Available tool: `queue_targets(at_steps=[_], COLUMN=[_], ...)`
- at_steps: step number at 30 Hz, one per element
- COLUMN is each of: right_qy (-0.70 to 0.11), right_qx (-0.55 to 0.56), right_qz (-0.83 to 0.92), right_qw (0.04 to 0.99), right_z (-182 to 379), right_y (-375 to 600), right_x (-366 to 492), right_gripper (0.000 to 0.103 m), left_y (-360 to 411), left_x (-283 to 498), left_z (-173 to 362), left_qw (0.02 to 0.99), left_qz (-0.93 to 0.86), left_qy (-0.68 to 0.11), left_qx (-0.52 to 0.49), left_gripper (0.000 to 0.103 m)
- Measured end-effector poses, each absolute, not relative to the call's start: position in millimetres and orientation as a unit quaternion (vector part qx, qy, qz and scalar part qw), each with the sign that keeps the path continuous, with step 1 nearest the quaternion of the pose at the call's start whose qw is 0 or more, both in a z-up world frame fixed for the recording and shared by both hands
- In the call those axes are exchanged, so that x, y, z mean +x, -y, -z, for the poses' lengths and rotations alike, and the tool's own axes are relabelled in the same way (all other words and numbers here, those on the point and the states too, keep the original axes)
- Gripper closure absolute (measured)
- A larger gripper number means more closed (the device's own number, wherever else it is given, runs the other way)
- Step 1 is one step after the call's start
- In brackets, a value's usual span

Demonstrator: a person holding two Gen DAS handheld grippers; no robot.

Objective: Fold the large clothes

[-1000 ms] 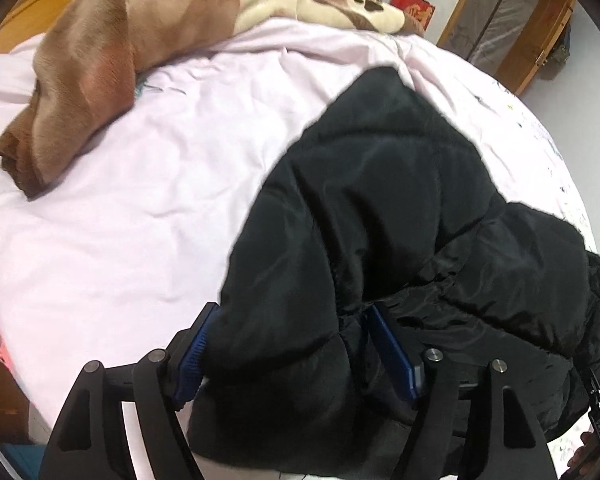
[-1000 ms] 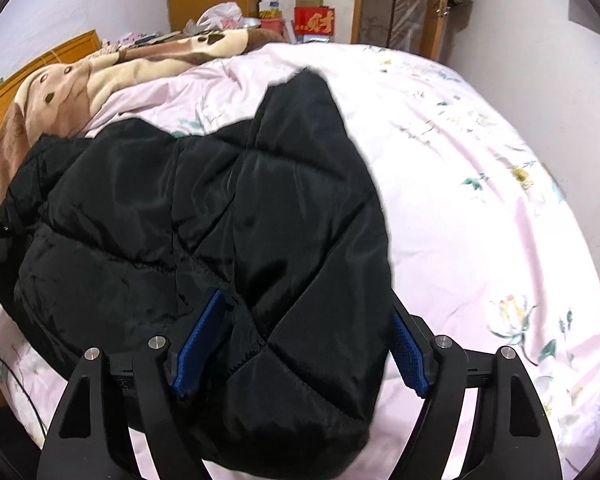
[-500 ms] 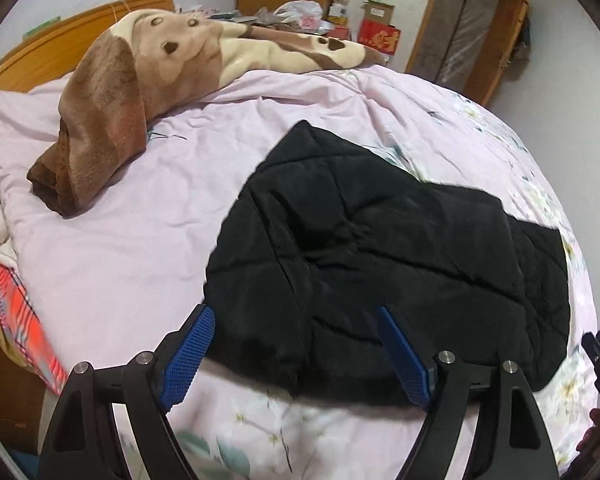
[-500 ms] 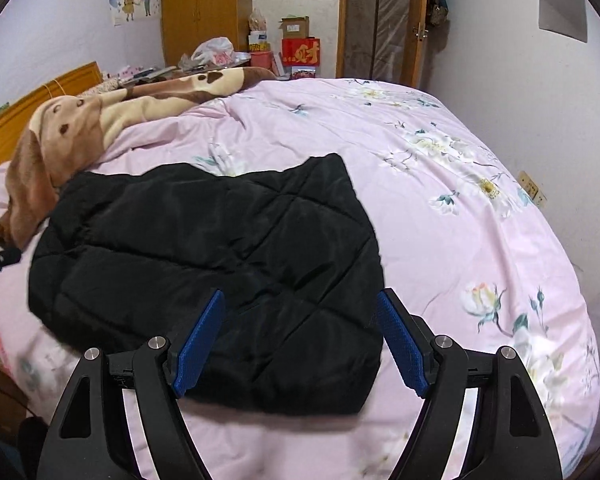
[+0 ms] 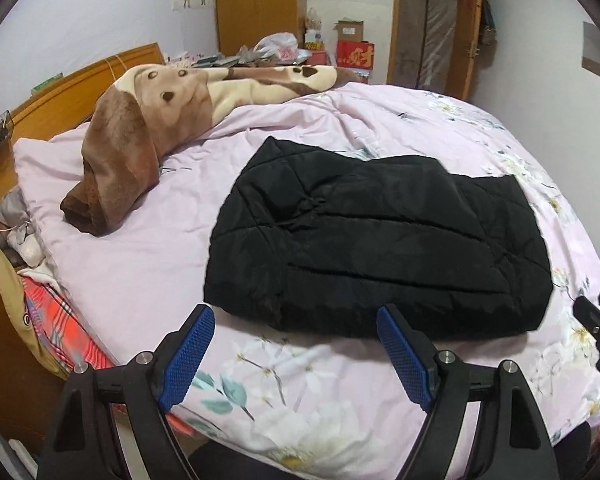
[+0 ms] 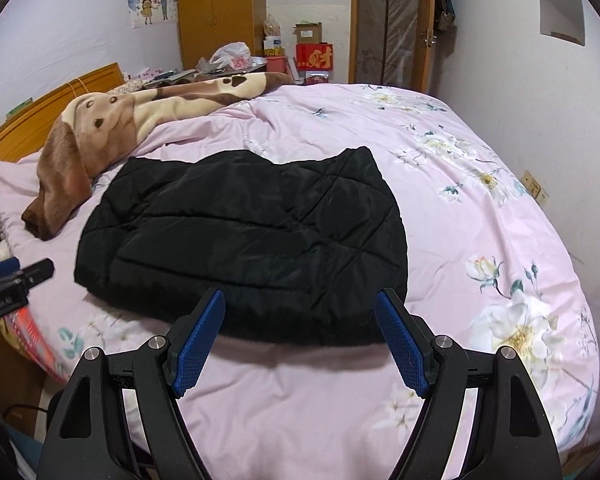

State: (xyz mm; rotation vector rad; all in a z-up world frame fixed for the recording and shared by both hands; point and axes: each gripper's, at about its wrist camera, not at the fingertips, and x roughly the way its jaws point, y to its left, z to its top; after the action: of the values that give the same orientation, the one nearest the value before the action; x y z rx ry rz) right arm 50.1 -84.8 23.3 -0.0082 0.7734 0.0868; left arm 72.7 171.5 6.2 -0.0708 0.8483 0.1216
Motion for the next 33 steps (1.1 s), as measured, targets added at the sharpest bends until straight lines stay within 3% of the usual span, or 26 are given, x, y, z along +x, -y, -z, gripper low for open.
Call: queue_targets(at_steps=[33], right_qy=[-0.367], right_qx=[0.001], right_qz=[-0.027], right_qw=[0.930], right_z=[-28.3], right_y=[79.1], right_x=[-6.7], right_gripper=[0.026], left_y=[-132.9], left_x=[30.2], left_z=[-2.0], left_qw=[0.919], left_qz=[-0.015], left_qy=[-0.392], left_qx=[-0.036], left_gripper=[0.020])
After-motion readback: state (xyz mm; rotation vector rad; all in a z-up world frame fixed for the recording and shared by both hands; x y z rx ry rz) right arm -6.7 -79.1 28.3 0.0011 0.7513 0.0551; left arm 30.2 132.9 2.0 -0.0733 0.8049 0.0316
